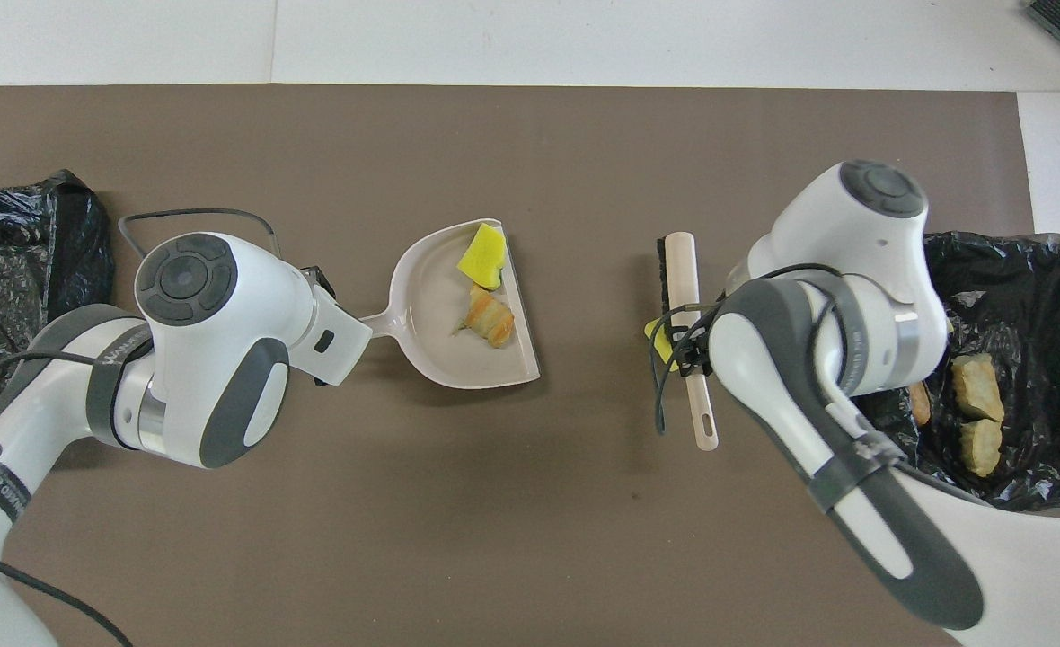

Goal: Sweep and dump trash in bin
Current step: 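Sweep the yellow sponge toward the dustpan with the right gripper's brush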

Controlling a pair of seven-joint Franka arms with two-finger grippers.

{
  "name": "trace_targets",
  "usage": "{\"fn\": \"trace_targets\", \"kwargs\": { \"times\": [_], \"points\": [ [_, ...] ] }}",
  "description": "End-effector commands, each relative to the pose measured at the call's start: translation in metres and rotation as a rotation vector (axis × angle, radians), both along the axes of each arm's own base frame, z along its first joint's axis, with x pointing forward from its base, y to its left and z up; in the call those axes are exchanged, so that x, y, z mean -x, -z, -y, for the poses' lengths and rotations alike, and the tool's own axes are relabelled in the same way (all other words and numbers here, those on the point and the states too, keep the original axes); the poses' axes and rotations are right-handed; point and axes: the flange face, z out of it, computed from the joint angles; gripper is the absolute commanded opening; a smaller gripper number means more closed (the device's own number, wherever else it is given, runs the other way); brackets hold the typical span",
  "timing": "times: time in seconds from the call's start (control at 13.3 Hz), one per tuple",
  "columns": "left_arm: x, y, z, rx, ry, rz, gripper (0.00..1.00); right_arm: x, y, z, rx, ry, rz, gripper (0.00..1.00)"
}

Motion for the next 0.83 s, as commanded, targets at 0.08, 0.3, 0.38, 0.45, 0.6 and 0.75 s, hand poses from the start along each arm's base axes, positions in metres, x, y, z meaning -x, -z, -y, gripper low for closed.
{"fn": "trace_targets", "kwargs": {
  "times": [0.08,0.3,0.38,0.45,0.6,0.75],
  "points": [
    [-0.003,-0.022,0.004,0.034,-0.017,0.000,0.00,0.006,0.017,-0.016,-0.022,-0.003,0.011,0.00],
    [0.004,-0.020,0.016,0.038,-0.021,-0.005,0.00,0.013,0.016,-0.021,-0.271,0.191,-0.073,0.00],
    [0.005,-0.019,0.017,0.038,-0.019,-0.005,0.00,0.009,0.014,-0.010,-0.336,0.259,-0.097,0.00],
    [0.006,-0.019,0.019,0.040,-0.016,-0.004,0.00,0.006,0.013,-0.003,-0.396,0.281,-0.107,0.00],
    [0.010,-0.019,0.030,0.046,-0.036,-0.002,0.00,0.000,0.001,0.016,-0.443,0.294,-0.126,0.00],
    [0.018,-0.011,0.057,0.053,-0.044,0.005,0.00,-0.002,-0.006,0.042,-0.496,0.333,-0.163,0.00]
  ]
}}
